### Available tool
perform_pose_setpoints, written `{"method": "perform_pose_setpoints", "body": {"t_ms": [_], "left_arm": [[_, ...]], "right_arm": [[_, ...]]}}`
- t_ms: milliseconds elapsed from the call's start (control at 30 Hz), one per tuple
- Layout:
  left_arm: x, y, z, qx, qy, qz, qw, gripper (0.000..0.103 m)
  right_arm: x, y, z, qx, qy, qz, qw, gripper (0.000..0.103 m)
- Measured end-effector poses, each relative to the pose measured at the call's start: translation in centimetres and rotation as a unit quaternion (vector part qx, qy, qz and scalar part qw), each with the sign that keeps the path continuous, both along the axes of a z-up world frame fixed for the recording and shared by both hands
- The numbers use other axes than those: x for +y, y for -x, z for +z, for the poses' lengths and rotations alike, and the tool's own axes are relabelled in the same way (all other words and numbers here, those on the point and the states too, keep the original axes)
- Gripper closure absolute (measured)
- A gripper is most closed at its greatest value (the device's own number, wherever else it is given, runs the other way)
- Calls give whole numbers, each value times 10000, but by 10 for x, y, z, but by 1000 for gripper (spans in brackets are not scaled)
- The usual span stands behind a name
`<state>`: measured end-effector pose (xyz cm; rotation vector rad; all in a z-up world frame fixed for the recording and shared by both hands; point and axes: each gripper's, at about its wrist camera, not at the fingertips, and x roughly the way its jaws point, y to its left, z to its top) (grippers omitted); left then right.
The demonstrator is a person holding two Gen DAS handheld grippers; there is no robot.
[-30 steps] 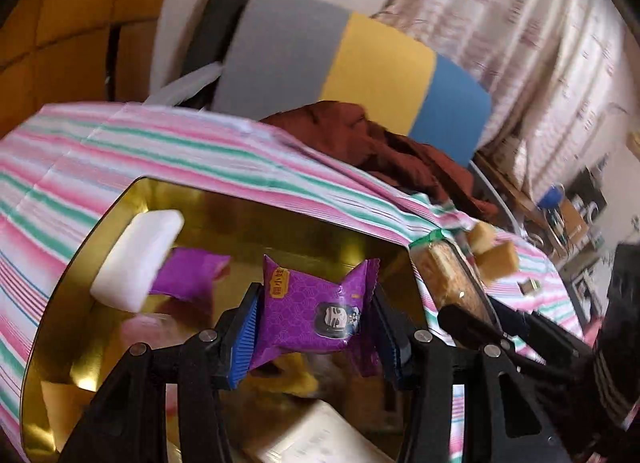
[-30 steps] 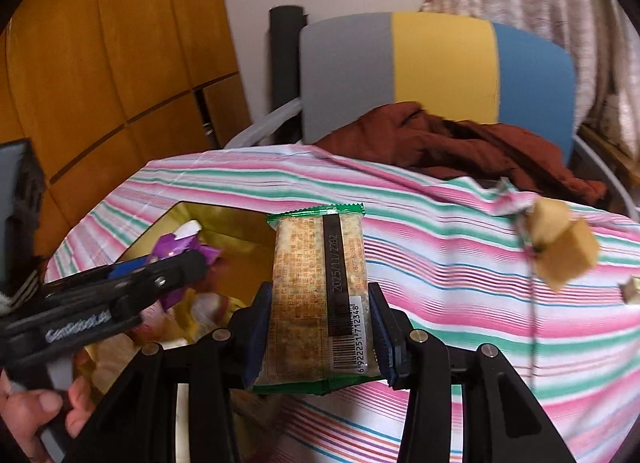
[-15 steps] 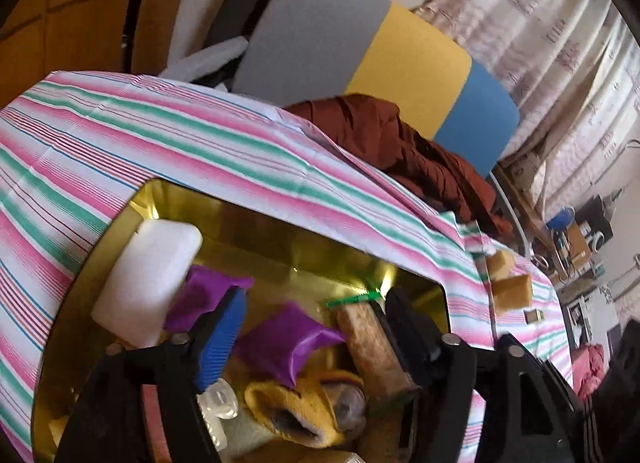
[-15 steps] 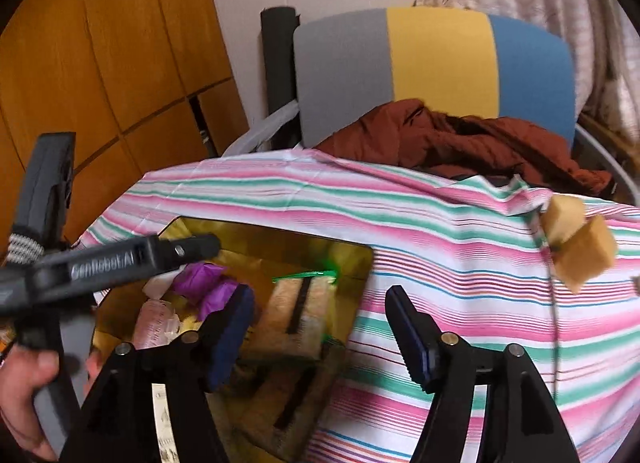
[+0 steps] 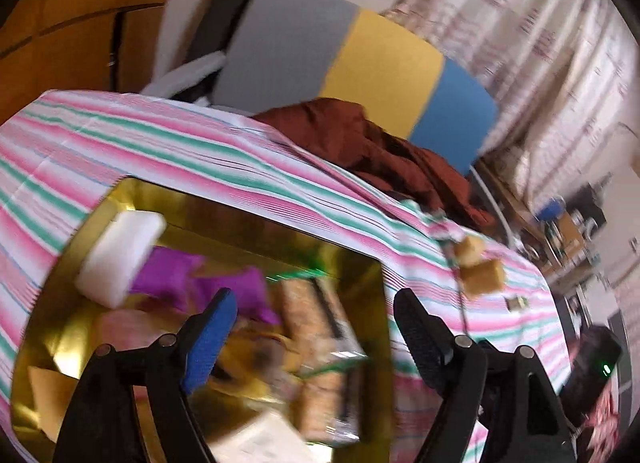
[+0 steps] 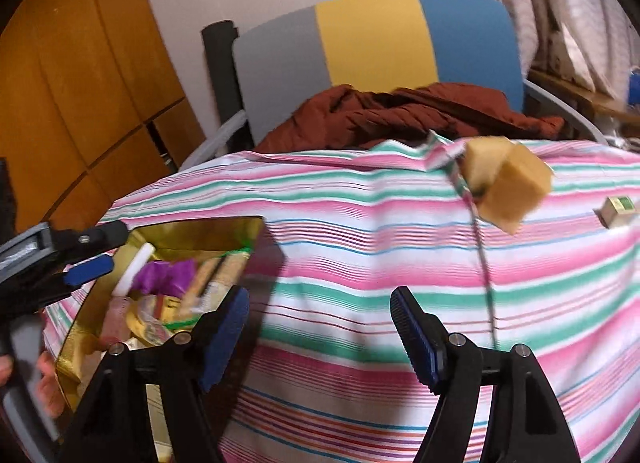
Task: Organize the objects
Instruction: 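Carry the purple packet and cracker packet to the gold tray and release both, then grasp the green tea box with the right tool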
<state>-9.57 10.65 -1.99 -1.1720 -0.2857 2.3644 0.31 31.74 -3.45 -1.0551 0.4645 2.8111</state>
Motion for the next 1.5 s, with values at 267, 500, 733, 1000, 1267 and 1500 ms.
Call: {"method": "perform_pose_setpoints", "body": {"t_ms": [267,500,733,1000,1267,1500], "left_arm": [[62,-37,-4,25,210,-948,9953,21],[102,-67,-14,82,560,-1534,9865,21],[117,-84,-28,-93,738,-1747,9818,21],[127,-98,-34,-140,936,-1900,9772,21],[138,-96,-36,-179,954,-1900,9770,21],[159,-99,-43,-194,1011,-1929,9758,21]], "right_arm": [[48,-20,-18,-204,72,-438,9988,29],[105,-26,-23,-253,50,-971,9949,29],[163,-2,1,-83,15,-1458,9893,29],[210,49,18,-86,86,-1803,9835,29],[179,22,0,-166,-19,-1146,9933,29],[190,-53,-16,261,44,-1522,9880,13]]}}
